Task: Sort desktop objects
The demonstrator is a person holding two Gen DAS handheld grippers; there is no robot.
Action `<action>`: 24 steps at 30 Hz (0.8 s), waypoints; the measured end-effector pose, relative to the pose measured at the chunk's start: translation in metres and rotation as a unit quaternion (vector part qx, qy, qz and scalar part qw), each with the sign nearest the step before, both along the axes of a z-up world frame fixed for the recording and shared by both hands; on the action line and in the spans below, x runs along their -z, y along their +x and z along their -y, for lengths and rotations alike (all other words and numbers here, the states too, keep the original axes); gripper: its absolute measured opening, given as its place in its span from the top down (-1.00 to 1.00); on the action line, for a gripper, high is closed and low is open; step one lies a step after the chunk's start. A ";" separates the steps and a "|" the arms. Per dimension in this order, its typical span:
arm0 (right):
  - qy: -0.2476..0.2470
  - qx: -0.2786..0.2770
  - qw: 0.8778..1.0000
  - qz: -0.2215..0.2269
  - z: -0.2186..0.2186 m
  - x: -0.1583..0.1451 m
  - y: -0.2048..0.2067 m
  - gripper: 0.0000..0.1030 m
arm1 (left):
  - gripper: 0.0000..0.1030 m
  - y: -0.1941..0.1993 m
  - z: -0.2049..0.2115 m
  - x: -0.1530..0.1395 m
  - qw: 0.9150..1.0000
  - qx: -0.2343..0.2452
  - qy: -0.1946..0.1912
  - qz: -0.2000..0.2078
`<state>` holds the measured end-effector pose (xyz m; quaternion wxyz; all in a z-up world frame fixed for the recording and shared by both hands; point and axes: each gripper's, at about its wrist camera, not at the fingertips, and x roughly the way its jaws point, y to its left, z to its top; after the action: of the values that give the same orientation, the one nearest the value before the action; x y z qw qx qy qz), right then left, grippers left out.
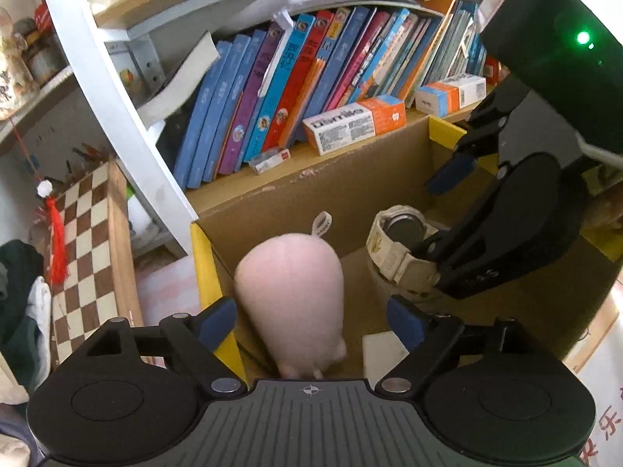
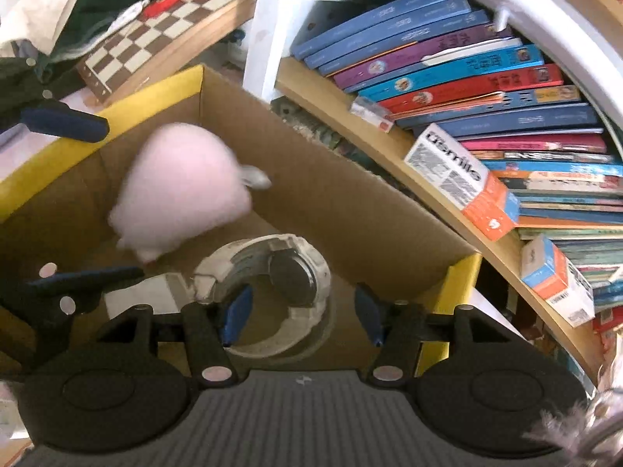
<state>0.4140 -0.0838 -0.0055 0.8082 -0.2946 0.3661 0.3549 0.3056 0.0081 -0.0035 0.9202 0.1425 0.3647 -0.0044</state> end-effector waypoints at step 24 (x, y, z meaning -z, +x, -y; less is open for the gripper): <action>0.100 0.098 0.987 0.074 0.074 -0.067 -0.103 -0.66 | -0.89 -0.106 0.001 -0.062 0.993 0.013 -0.031 0.112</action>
<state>0.3113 -0.1579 0.0616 0.8893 -0.2011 0.2946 0.2861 0.1999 0.0072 0.0585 0.9590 0.1186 0.2573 -0.0116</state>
